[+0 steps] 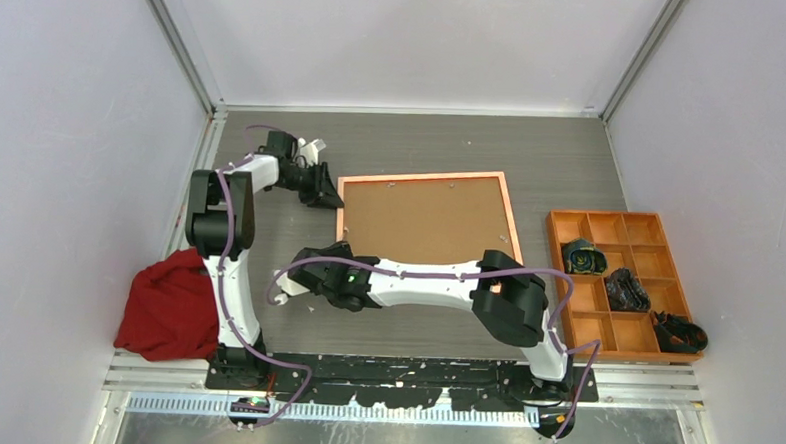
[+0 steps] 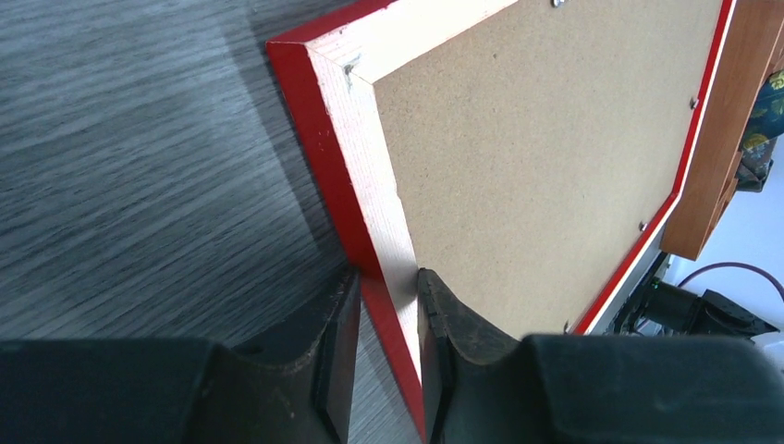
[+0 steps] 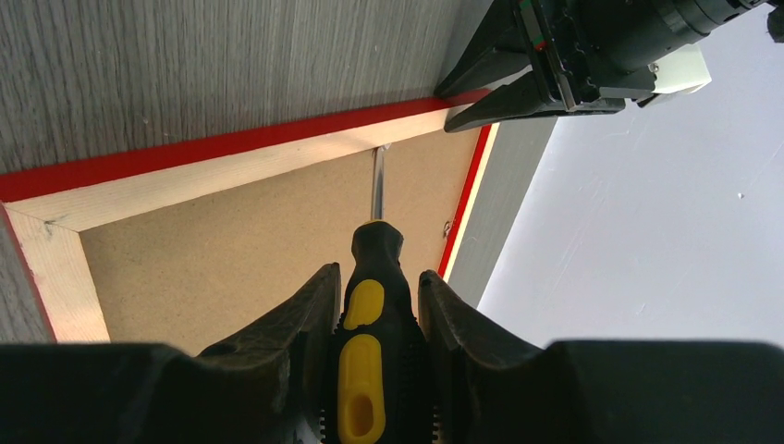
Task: Take the photo out of the frame
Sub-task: Release the photo frame item from the photo frame.
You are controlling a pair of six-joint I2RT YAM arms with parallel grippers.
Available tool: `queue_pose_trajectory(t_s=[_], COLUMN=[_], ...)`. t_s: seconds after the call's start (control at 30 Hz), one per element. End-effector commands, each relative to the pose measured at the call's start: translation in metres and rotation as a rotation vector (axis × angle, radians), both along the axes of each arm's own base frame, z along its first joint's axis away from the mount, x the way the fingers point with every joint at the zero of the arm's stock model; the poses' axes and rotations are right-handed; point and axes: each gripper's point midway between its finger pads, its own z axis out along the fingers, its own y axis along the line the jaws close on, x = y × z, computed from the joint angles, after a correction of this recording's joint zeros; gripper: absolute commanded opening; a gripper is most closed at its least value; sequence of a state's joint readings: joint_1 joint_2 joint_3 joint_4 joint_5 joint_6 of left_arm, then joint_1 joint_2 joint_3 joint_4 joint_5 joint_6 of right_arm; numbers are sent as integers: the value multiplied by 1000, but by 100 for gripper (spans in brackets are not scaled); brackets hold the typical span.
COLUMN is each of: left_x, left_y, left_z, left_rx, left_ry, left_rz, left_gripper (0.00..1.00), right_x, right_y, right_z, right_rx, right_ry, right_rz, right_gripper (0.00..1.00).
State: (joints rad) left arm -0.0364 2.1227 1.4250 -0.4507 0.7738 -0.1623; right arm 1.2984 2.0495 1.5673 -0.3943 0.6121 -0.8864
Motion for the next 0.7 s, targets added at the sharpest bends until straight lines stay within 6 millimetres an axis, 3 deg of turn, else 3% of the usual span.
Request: queue_pose_trajectory(t_s=[0.0, 0.67], left_x=[-3, -6], left_y=[6, 4], left_z=[-19, -27], left_rx=[108, 202], left_ry=[41, 60], left_rz=[19, 10], left_gripper=[26, 17], right_x=[10, 52], right_y=[6, -3], right_z=[26, 42], right_rx=[94, 215], right_ry=[-14, -140], right_rz=[-41, -279], right_gripper=[1, 1])
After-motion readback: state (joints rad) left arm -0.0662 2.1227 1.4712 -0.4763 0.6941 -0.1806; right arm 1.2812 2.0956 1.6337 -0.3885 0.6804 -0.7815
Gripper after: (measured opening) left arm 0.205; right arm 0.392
